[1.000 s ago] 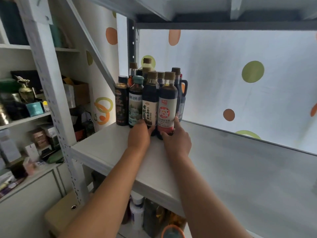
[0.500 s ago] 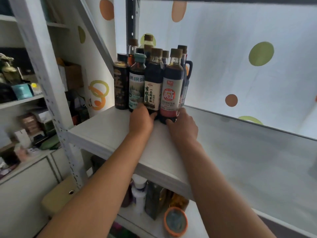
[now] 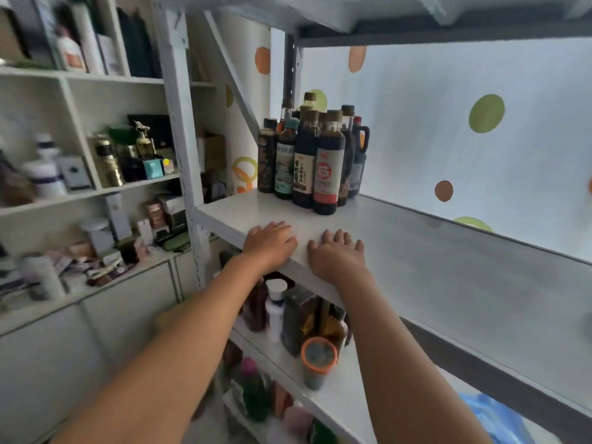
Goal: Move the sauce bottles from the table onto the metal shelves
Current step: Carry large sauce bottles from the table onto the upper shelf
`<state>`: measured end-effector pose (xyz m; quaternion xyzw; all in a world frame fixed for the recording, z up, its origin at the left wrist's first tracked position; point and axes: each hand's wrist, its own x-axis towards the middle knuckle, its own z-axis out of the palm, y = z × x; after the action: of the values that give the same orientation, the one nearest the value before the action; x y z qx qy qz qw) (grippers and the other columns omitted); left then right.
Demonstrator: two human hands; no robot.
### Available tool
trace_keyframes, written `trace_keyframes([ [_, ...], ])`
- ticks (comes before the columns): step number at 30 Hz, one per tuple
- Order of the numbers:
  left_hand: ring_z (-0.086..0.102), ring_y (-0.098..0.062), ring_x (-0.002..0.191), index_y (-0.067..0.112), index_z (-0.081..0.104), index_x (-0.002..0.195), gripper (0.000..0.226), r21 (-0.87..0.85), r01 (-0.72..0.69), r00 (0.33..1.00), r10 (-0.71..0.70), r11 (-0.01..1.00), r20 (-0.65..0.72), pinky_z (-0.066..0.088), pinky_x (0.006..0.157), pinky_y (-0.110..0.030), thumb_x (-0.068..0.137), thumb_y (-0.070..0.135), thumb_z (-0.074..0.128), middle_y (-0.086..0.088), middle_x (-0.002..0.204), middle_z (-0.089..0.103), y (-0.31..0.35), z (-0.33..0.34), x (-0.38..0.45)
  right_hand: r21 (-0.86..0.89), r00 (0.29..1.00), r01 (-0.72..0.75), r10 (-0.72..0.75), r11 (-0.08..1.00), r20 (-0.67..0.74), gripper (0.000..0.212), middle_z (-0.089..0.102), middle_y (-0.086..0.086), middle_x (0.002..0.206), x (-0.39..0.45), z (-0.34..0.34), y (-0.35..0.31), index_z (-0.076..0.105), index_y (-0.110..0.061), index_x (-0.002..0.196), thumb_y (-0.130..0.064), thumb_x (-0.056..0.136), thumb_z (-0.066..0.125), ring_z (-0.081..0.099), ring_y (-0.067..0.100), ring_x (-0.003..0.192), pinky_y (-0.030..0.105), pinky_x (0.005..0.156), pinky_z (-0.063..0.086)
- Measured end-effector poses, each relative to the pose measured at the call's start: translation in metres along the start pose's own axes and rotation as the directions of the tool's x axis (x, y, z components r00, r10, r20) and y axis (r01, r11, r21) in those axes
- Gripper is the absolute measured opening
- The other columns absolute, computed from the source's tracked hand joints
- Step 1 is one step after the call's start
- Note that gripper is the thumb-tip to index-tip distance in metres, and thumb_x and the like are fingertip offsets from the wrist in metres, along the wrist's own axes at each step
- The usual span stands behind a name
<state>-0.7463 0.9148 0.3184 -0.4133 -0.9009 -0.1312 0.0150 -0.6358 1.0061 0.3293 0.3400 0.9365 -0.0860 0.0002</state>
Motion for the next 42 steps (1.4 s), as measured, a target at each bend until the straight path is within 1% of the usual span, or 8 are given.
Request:
trace_keyframes([
  [4, 0.007, -0.020, 0.149, 0.010, 0.019, 0.153, 0.049, -0.025, 0.110, 0.991, -0.111, 0.994, -0.080, 0.002, 0.122, -0.037, 0.106, 0.023, 0.020, -0.006, 0.162, 0.012, 0.024, 0.018, -0.049, -0.031, 0.984, 0.179, -0.179, 0.983, -0.016, 0.062, 0.005, 0.013, 0.165, -0.043, 0.005, 0.023, 0.010, -0.011, 0.157, -0.043, 0.105, 0.015, 0.005, 0.029, 0.153, 0.050, 0.123, 0.007],
  [8, -0.002, -0.024, 0.150, 0.006, 0.010, 0.154, 0.051, -0.026, 0.195, 0.979, -0.197, 0.980, -0.059, 0.002, 0.122, -0.037, 0.106, 0.022, 0.020, -0.010, 0.163, 0.002, 0.050, 0.021, -0.076, -0.239, 0.933, 0.296, -0.334, 0.925, -0.136, 0.058, 0.022, 0.021, 0.160, -0.073, 0.013, 0.040, 0.022, -0.004, 0.154, -0.038, 0.106, 0.020, 0.021, 0.036, 0.149, 0.052, 0.119, 0.023],
  [13, -0.004, -0.018, 0.150, 0.011, 0.001, 0.155, 0.060, 0.166, 0.197, 0.980, -0.188, 0.966, -0.066, 0.011, 0.122, -0.040, 0.105, 0.039, 0.020, -0.004, 0.163, -0.002, 0.055, 0.026, -0.112, -0.325, 0.859, 0.417, -0.485, 0.849, -0.165, 0.057, 0.020, 0.020, 0.161, -0.070, 0.018, 0.038, 0.018, 0.000, 0.154, -0.029, 0.105, 0.026, 0.018, 0.034, 0.150, 0.051, 0.117, 0.025],
  [19, -0.012, -0.013, 0.148, 0.016, -0.010, 0.153, 0.057, 0.180, 0.257, 0.957, -0.224, 0.949, -0.186, 0.002, 0.123, -0.035, 0.106, 0.034, 0.017, 0.001, 0.162, -0.011, 0.033, 0.022, -0.201, -0.329, 0.814, 0.472, -0.547, 0.818, -0.194, 0.064, -0.003, 0.013, 0.165, -0.099, 0.045, 0.025, 0.002, -0.006, 0.157, -0.031, 0.103, 0.027, -0.012, 0.026, 0.152, 0.048, 0.124, 0.000],
  [26, -0.007, -0.015, 0.149, 0.014, -0.006, 0.154, 0.058, 0.212, 0.496, 0.859, -0.440, 0.842, -0.262, 0.005, 0.123, -0.037, 0.106, 0.031, 0.021, -0.004, 0.163, -0.004, -0.039, -0.009, -0.357, -0.174, 0.651, 0.727, -0.748, 0.664, -0.132, 0.060, -0.004, 0.011, 0.165, -0.202, 0.099, -0.082, 0.000, -0.006, 0.157, -0.023, 0.104, 0.022, -0.010, 0.022, 0.152, 0.042, 0.123, -0.009],
  [30, -0.002, -0.017, 0.150, 0.012, -0.001, 0.155, 0.057, 0.203, 0.670, 0.737, -0.607, 0.714, -0.296, 0.006, 0.122, -0.036, 0.106, 0.030, 0.021, -0.005, 0.163, 0.001, -0.076, -0.022, -0.493, -0.097, 0.461, 0.877, -0.881, 0.471, -0.110, 0.057, -0.001, 0.011, 0.165, -0.305, 0.123, -0.168, 0.002, -0.004, 0.156, -0.025, 0.106, 0.018, -0.008, 0.022, 0.153, 0.040, 0.124, -0.005],
  [38, 0.000, -0.017, 0.150, 0.012, 0.002, 0.155, 0.055, 0.084, 0.952, 0.304, -0.880, 0.293, -0.364, 0.007, 0.121, -0.036, 0.105, 0.029, 0.020, -0.003, 0.163, 0.003, -0.082, -0.016, -0.821, 0.052, -0.060, 0.997, -0.998, -0.060, 0.002, 0.056, 0.003, 0.009, 0.166, -0.590, 0.203, -0.285, 0.006, -0.005, 0.157, -0.028, 0.107, 0.019, 0.000, 0.020, 0.153, 0.037, 0.123, 0.001],
  [42, 0.000, -0.018, 0.150, 0.012, 0.003, 0.155, 0.056, 0.013, 0.998, 0.069, -0.932, 0.069, -0.356, 0.010, 0.121, -0.038, 0.105, 0.030, 0.022, -0.004, 0.163, 0.002, -0.049, 0.001, -0.986, 0.142, -0.258, 0.957, -0.966, -0.253, 0.023, 0.056, 0.006, 0.010, 0.165, -0.752, 0.244, -0.307, 0.010, -0.004, 0.157, -0.028, 0.107, 0.018, 0.003, 0.020, 0.153, 0.035, 0.123, 0.002],
])
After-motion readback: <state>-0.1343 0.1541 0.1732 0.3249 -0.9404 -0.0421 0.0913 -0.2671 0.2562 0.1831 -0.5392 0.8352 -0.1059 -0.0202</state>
